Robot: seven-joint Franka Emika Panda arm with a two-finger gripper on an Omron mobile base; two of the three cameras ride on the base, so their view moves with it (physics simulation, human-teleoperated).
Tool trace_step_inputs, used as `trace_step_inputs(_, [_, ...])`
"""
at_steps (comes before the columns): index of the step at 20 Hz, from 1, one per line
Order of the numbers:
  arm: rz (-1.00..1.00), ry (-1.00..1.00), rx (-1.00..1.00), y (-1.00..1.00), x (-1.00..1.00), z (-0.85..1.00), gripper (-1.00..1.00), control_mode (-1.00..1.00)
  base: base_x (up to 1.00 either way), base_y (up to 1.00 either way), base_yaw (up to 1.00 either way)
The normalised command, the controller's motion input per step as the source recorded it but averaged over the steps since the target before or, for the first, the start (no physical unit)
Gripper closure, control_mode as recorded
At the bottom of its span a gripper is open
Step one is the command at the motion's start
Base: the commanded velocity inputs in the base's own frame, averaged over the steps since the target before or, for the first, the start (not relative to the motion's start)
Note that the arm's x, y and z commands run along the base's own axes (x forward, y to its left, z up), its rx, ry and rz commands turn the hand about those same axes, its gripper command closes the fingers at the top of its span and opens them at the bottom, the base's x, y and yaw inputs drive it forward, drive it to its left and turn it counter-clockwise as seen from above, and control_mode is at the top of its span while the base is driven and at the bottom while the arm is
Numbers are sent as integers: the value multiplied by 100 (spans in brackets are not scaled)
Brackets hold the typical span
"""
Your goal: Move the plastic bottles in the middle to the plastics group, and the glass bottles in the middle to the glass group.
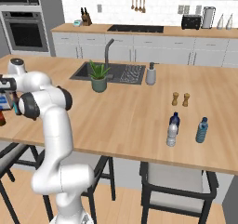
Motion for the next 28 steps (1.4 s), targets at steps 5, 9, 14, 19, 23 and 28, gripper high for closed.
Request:
trace_step_inputs(5, [1,0,0,5,8,-28,100,-100,0,0,0])
trace_step_inputs(9, [0,0,0,14,4,-21,100,-100,0,0,0])
trace_step_inputs(14, [0,0,0,15,3,-15,100,-100,0,0,0])
trace_step_inputs(19, [0,0,0,8,1,-10,100,-100,0,0,0])
trace_step_inputs(23, [0,0,0,0,0,0,100,-100,0,0,0])
trace_step_inputs(28, [0,-4,1,-2,-1,0,100,-100,0,0,0])
